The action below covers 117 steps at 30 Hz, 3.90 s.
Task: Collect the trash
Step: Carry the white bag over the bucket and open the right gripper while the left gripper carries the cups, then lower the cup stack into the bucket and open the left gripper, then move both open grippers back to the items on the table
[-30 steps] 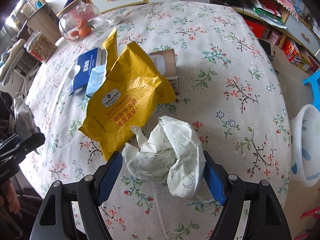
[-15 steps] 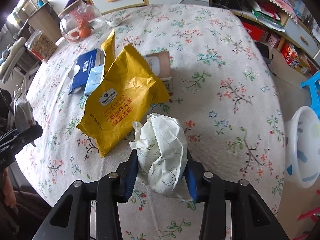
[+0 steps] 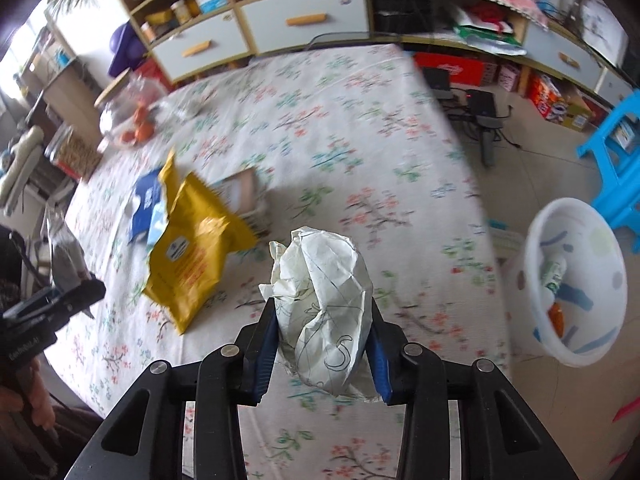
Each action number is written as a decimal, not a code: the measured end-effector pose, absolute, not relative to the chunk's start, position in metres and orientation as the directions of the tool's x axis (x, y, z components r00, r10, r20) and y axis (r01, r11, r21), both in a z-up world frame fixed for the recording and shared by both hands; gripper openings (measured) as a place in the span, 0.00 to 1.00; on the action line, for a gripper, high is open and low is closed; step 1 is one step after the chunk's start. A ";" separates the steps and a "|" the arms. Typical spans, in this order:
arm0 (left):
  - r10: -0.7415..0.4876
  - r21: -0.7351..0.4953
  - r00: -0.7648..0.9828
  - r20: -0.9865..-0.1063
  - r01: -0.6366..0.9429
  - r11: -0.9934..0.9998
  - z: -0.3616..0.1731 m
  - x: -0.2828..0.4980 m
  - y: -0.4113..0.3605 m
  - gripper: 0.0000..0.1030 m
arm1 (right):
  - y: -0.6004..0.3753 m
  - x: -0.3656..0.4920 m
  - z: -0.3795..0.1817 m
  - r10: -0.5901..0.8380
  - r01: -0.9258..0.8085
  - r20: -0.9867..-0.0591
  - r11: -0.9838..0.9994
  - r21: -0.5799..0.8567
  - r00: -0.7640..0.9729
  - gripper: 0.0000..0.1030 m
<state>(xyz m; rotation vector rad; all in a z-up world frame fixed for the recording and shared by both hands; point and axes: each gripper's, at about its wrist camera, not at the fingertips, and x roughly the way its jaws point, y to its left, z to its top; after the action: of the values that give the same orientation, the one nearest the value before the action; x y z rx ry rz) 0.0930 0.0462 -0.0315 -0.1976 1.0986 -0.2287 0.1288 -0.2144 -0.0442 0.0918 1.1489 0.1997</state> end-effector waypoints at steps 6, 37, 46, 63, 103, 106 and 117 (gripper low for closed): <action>-0.300 -0.280 0.425 -0.854 0.110 0.954 -0.034 0.106 0.022 0.47 | -0.260 0.130 -0.033 0.196 -0.027 -0.881 0.978 0.205 0.431 0.39; -0.377 -0.278 0.334 -0.864 0.310 0.909 -0.045 0.136 -0.138 0.47 | -0.478 0.127 -0.058 0.011 0.398 -0.902 0.895 0.202 0.432 0.68; -0.385 -0.273 0.290 -0.876 0.360 0.892 -0.049 0.148 -0.191 0.47 | -0.499 0.111 -0.050 0.016 0.419 -0.894 0.879 0.226 0.447 0.70; -0.428 -0.261 0.210 -0.879 0.539 0.801 -0.067 0.155 -0.320 0.47 | -0.555 0.056 -0.044 -0.045 0.473 -0.890 0.859 0.197 0.454 0.72; -0.290 -0.099 0.499 -0.817 0.373 0.922 -0.013 0.127 -0.183 0.98 | -0.454 0.074 -0.015 -0.022 0.320 -0.852 0.932 0.173 0.523 1.00; -0.277 -0.095 0.519 -0.808 0.349 0.932 -0.007 0.123 -0.162 0.99 | -0.437 0.080 -0.015 -0.024 0.288 -0.856 0.946 0.147 0.517 1.00; -0.115 -0.026 0.600 -0.792 0.156 0.987 0.006 0.120 -0.071 0.99 | -0.368 0.100 -0.017 0.009 0.178 -0.858 0.977 0.117 0.514 1.00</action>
<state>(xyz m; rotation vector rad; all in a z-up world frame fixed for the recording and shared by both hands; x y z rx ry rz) 0.1197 -0.0711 0.0063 0.0478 0.9144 -0.1574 0.0997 -0.3682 -0.0167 0.2000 1.0279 -0.1023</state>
